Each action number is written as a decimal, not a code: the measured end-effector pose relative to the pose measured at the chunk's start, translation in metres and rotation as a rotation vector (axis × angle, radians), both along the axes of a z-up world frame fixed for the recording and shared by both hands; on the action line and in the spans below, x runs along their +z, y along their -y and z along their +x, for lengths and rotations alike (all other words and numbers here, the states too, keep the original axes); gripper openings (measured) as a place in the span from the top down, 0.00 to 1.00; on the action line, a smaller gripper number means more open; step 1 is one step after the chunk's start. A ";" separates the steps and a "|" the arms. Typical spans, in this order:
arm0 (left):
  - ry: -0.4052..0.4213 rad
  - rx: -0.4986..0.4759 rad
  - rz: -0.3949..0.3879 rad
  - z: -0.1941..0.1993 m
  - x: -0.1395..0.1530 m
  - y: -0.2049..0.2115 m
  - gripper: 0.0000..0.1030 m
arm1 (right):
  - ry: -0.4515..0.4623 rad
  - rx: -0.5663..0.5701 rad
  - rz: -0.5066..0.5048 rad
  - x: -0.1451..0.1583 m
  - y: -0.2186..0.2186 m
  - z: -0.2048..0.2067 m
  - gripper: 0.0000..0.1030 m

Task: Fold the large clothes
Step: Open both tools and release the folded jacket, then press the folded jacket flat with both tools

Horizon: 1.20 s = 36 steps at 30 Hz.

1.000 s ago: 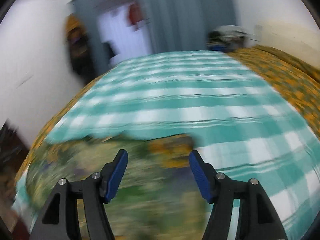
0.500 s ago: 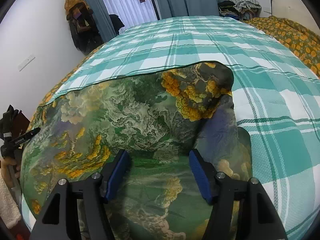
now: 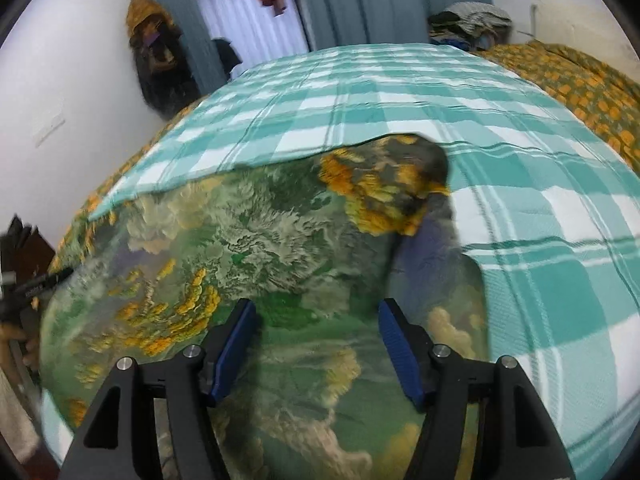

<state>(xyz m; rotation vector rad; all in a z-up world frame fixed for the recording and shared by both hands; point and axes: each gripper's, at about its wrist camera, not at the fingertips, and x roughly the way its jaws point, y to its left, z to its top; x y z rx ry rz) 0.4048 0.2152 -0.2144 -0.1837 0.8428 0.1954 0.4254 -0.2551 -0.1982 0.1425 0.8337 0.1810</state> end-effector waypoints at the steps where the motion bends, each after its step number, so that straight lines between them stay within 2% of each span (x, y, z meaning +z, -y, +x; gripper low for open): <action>1: 0.011 -0.004 -0.003 -0.008 0.007 0.001 0.01 | 0.003 -0.012 0.006 0.003 0.003 -0.006 0.37; 7: 0.107 -0.101 -0.017 -0.029 0.054 0.037 0.01 | 0.056 -0.010 0.025 0.022 0.012 -0.070 0.37; 10: 0.101 -0.204 -0.023 -0.010 0.067 0.074 0.01 | 0.059 0.022 0.021 0.021 0.005 -0.092 0.37; 13: 0.099 -0.263 -0.007 0.015 0.070 0.107 0.01 | 0.051 0.067 0.003 0.017 -0.003 -0.101 0.37; 15: 0.073 -0.299 -0.005 0.037 0.067 0.126 0.01 | 0.059 0.084 -0.005 0.017 -0.007 -0.102 0.37; 19: -0.022 -0.292 -0.024 0.087 0.046 0.154 0.01 | 0.071 0.115 0.029 0.015 -0.010 -0.104 0.37; 22: -0.081 -0.272 -0.021 0.108 0.026 0.164 0.01 | 0.082 0.143 0.021 0.011 -0.012 -0.109 0.37; 26: -0.200 -0.284 0.022 0.123 -0.012 0.178 0.00 | 0.081 0.168 0.017 0.006 -0.010 -0.111 0.37; 29: -0.193 -0.282 0.024 0.120 -0.023 0.179 0.00 | 0.087 0.183 0.019 0.004 -0.010 -0.111 0.37; 36: -0.197 -0.286 0.022 0.115 -0.017 0.178 0.00 | 0.091 0.190 0.022 0.002 -0.011 -0.107 0.36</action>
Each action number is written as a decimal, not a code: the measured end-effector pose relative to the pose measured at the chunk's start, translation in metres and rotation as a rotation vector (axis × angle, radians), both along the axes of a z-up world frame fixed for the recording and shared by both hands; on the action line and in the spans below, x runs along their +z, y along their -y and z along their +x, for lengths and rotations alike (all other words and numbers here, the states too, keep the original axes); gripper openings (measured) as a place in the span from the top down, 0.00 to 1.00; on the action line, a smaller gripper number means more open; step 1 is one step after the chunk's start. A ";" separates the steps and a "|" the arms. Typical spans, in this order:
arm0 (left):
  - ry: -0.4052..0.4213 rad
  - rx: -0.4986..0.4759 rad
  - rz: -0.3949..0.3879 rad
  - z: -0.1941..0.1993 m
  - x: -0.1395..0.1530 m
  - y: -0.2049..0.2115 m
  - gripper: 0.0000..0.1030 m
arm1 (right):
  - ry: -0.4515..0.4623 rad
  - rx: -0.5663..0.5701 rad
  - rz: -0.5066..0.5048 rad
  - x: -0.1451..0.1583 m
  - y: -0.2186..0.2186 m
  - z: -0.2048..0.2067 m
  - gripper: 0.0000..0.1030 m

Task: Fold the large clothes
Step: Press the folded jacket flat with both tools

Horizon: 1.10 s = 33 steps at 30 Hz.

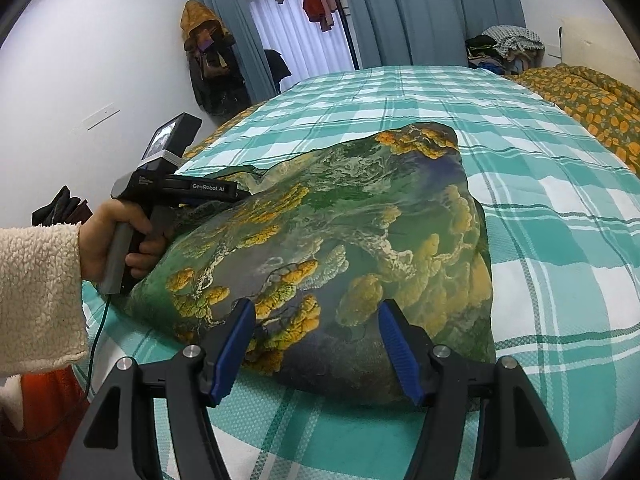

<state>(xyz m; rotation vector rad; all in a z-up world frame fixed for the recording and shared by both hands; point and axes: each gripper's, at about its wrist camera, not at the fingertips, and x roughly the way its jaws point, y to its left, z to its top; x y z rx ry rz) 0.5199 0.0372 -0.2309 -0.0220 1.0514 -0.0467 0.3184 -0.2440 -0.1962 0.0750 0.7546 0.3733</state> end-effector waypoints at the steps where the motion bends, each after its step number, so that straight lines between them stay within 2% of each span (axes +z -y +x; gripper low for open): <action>1: -0.001 -0.004 0.007 -0.002 0.003 0.001 0.00 | 0.000 -0.001 0.002 0.000 0.000 -0.001 0.36; 8: 0.013 -0.063 -0.004 -0.043 0.021 0.000 0.01 | 0.000 -0.006 0.016 0.001 0.003 -0.001 0.36; 14: 0.033 -0.112 0.038 -0.092 0.027 0.004 0.01 | 0.003 -0.019 0.026 0.003 0.005 -0.002 0.36; 21: 0.061 -0.133 0.040 -0.134 0.026 0.008 0.01 | -0.013 -0.111 0.057 0.006 0.025 -0.004 0.36; 27: 0.084 -0.188 0.081 -0.163 0.025 0.017 0.01 | -0.027 -0.200 0.097 0.016 0.044 -0.011 0.36; 30: 0.081 -0.215 0.069 -0.175 0.029 0.018 0.01 | -0.064 -0.249 0.115 0.016 0.055 -0.024 0.36; 33: 0.134 -0.230 0.025 -0.187 0.044 0.020 0.01 | -0.137 -0.272 0.142 0.004 0.061 -0.036 0.32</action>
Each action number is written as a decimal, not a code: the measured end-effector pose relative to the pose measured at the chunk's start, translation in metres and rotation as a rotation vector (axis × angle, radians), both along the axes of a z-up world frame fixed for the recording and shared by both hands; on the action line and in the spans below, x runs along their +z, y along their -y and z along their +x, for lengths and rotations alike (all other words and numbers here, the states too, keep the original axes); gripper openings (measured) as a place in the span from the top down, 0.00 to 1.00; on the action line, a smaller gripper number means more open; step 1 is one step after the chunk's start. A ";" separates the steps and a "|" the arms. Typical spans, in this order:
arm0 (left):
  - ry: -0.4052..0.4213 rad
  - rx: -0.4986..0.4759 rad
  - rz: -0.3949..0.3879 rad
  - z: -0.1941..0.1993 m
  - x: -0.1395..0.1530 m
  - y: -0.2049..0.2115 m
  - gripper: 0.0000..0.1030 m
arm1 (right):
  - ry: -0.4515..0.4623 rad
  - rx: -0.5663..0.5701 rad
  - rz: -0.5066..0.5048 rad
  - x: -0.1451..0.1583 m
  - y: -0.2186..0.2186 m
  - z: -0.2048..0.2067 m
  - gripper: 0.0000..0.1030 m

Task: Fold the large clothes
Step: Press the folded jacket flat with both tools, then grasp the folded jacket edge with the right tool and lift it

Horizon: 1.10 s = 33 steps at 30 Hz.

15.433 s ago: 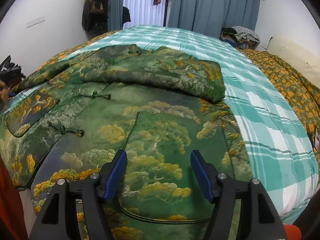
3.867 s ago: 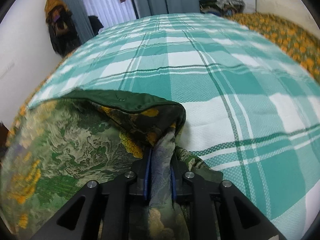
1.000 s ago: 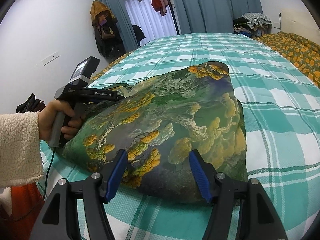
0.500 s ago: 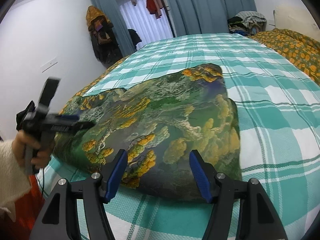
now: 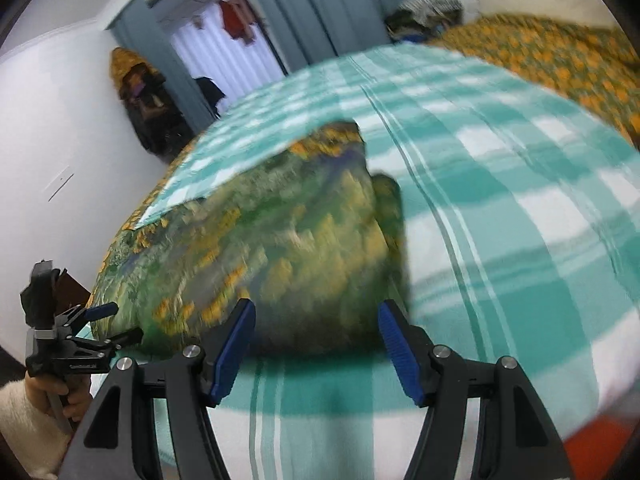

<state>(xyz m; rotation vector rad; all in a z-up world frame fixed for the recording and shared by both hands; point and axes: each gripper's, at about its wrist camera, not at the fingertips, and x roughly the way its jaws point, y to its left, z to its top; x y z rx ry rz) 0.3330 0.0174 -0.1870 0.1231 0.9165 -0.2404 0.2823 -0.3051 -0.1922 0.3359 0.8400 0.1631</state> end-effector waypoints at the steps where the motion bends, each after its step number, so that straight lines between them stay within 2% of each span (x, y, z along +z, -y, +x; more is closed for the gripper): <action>1: 0.016 -0.003 -0.016 -0.002 0.005 0.001 0.01 | -0.018 -0.007 0.006 -0.005 0.001 -0.002 0.29; 3: 0.042 -0.017 -0.053 0.001 0.014 0.005 0.01 | -0.064 -0.014 0.026 -0.018 0.001 -0.002 0.29; 6: 0.058 -0.034 -0.067 0.014 0.016 0.015 0.01 | -0.077 -0.032 0.132 -0.029 0.005 0.007 0.29; 9: 0.016 -0.064 -0.052 0.029 -0.003 0.027 0.01 | -0.118 -0.103 0.220 -0.045 0.013 0.021 0.26; 11: -0.026 -0.081 -0.018 0.035 -0.023 0.035 0.01 | -0.140 -0.141 0.297 -0.054 0.019 0.031 0.19; 16: -0.025 -0.097 -0.011 0.033 -0.039 0.039 0.00 | -0.144 -0.245 0.466 -0.066 0.031 0.051 0.16; 18: -0.035 -0.104 -0.010 0.034 -0.037 0.039 0.00 | -0.143 -0.307 0.530 -0.076 0.036 0.054 0.17; 19: -0.044 -0.110 -0.009 0.035 -0.036 0.039 0.00 | -0.141 -0.320 0.534 -0.077 0.037 0.055 0.27; 20: -0.056 -0.115 -0.005 0.037 -0.033 0.039 0.00 | -0.142 -0.323 0.514 -0.077 0.037 0.055 0.40; 21: -0.070 -0.119 0.002 0.038 -0.029 0.040 0.01 | -0.137 -0.313 0.491 -0.076 0.035 0.055 0.43; 23: -0.091 -0.129 0.011 0.041 -0.011 0.039 0.02 | -0.105 -0.284 0.440 -0.066 0.031 0.051 0.60; 25: -0.055 -0.134 0.000 0.043 0.018 0.037 0.02 | -0.048 -0.235 0.343 -0.045 0.021 0.047 0.68; 29: 0.034 -0.198 -0.038 0.055 0.097 0.060 0.01 | 0.117 -0.118 0.116 0.006 -0.015 0.037 0.70; 31: 0.034 -0.241 -0.044 0.063 0.123 0.081 0.01 | 0.181 -0.073 0.032 0.024 -0.032 0.030 0.70; 33: -0.021 -0.292 -0.054 0.076 0.138 0.109 0.01 | 0.249 -0.026 -0.064 0.041 -0.055 0.021 0.70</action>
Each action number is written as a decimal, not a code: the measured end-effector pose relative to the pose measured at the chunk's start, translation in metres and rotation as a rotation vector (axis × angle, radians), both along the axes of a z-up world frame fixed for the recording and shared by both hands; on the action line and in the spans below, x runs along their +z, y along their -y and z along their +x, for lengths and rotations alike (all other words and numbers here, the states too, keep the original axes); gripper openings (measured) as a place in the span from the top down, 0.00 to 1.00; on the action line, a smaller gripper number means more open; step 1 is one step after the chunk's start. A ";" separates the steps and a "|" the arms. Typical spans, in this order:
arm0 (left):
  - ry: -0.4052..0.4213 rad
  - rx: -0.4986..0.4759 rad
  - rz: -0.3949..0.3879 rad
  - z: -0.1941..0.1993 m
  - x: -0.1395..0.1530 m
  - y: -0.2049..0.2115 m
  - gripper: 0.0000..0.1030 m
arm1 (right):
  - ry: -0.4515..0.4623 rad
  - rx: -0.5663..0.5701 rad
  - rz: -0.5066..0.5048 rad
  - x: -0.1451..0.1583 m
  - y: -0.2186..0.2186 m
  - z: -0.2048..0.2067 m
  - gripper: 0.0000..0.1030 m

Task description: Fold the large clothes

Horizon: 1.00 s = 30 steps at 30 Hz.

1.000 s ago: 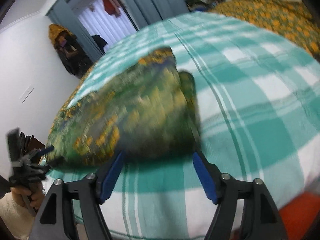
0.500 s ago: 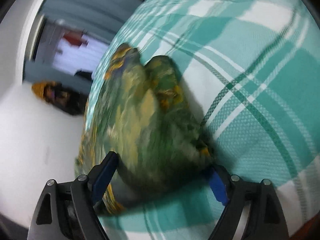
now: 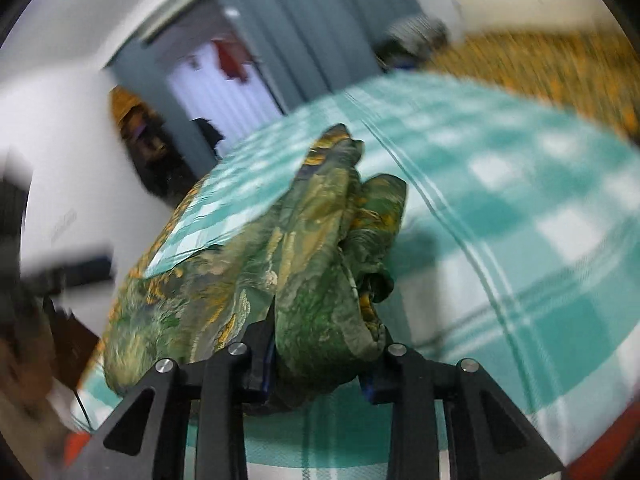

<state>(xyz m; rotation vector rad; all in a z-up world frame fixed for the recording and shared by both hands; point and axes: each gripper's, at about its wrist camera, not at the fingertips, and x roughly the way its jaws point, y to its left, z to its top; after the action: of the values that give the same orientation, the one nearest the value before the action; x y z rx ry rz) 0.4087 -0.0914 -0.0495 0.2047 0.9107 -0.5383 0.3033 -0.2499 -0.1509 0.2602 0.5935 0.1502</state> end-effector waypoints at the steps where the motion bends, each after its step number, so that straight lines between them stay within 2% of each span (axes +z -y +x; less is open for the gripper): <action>1: -0.036 -0.025 -0.002 0.005 0.000 0.012 0.01 | 0.026 0.016 -0.044 0.006 -0.009 -0.004 0.70; 5: -0.147 -0.098 0.060 0.023 -0.009 0.056 0.01 | 0.123 0.092 -0.232 0.021 -0.048 -0.023 0.70; 8: -0.131 -0.114 0.163 0.025 -0.016 0.071 0.01 | 0.188 0.157 -0.348 0.026 -0.071 -0.034 0.70; 11: -0.104 -0.094 0.293 0.026 -0.028 0.075 0.02 | 0.239 0.213 -0.417 0.031 -0.084 -0.050 0.70; 13: -0.075 -0.093 0.339 0.023 -0.033 0.072 0.30 | 0.257 0.236 -0.439 0.031 -0.090 -0.053 0.70; 14: -0.068 -0.096 0.350 0.021 -0.036 0.068 0.52 | 0.260 0.240 -0.446 0.031 -0.091 -0.053 0.70; 15: -0.077 -0.100 0.332 0.020 -0.035 0.062 0.63 | 0.256 0.235 -0.445 0.030 -0.090 -0.052 0.70; 18: -0.072 -0.083 0.301 0.020 -0.028 0.048 0.69 | 0.237 0.242 -0.403 0.031 -0.083 -0.052 0.65; 22: -0.065 -0.043 0.263 0.030 -0.015 0.022 0.71 | 0.279 0.289 -0.331 0.035 -0.079 -0.067 0.48; 26: -0.089 0.032 0.210 0.044 -0.006 -0.022 0.72 | 0.291 0.327 -0.283 0.036 -0.078 -0.076 0.47; 30: -0.127 0.117 0.159 0.050 -0.007 -0.074 0.72 | 0.261 0.321 -0.245 0.033 -0.074 -0.069 0.47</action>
<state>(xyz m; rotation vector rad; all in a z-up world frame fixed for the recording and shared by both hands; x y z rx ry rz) 0.4587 -0.0170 -0.0564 0.2615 1.0831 -0.3733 0.2343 -0.1761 -0.1175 -0.0949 0.3851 0.4119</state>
